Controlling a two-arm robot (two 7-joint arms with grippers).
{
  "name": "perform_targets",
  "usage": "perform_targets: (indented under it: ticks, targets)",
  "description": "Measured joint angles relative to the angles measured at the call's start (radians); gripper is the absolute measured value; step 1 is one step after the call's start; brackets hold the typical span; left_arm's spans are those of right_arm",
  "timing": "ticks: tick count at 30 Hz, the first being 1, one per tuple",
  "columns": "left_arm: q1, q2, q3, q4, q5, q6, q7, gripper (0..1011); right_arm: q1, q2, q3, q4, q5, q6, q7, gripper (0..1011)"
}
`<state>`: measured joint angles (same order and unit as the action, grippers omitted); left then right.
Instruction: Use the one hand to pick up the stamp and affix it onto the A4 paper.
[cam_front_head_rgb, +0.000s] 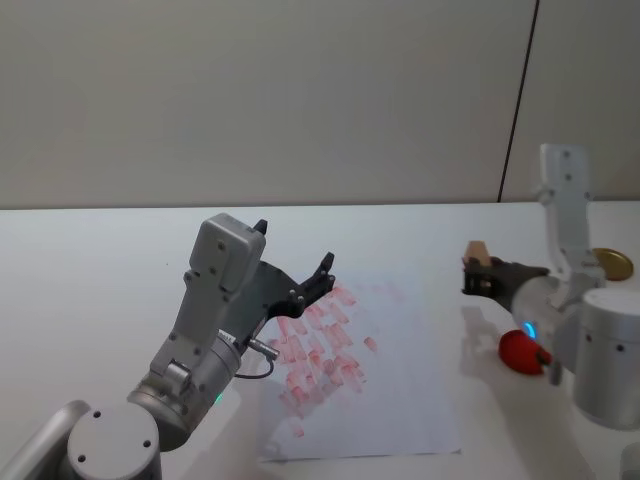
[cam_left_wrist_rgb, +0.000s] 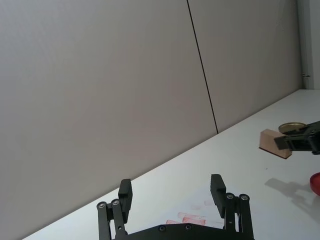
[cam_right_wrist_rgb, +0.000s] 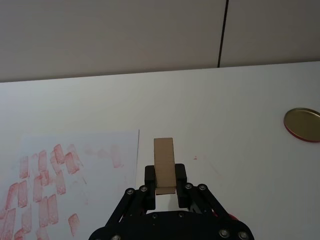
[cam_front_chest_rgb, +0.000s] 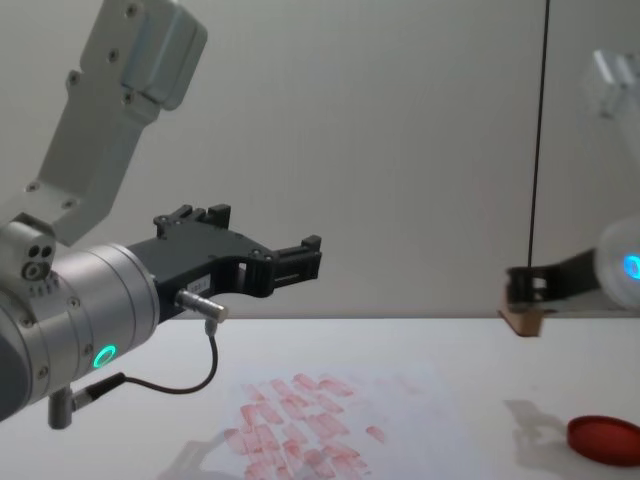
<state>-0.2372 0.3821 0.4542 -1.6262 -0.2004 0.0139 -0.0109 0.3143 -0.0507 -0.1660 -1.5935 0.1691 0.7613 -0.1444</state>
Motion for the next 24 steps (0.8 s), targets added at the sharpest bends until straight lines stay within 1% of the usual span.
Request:
perform_targets:
  ticks: [2, 3, 6, 12, 19, 24]
  targets:
    - [0.000, 0.000, 0.000, 0.000, 0.000, 0.000, 0.000, 993, -0.012, 0.006, 0.005, -0.016, 0.004, 0.003, -0.001, 223]
    - [0.000, 0.000, 0.000, 0.000, 0.000, 0.000, 0.000, 993, -0.029, 0.013, 0.011, -0.035, 0.008, 0.006, -0.002, 223]
    - [0.000, 0.000, 0.000, 0.000, 0.000, 0.000, 0.000, 993, -0.058, 0.026, 0.019, -0.063, 0.013, 0.009, -0.001, 223]
    - [0.000, 0.000, 0.000, 0.000, 0.000, 0.000, 0.000, 993, -0.110, 0.047, 0.032, -0.107, 0.020, 0.014, 0.008, 223]
    - [0.000, 0.000, 0.000, 0.000, 0.000, 0.000, 0.000, 993, -0.158, 0.064, 0.044, -0.138, 0.023, 0.018, 0.014, 223]
    - [0.000, 0.000, 0.000, 0.000, 0.000, 0.000, 0.000, 993, -0.180, 0.072, 0.054, -0.147, 0.025, 0.018, 0.013, 222]
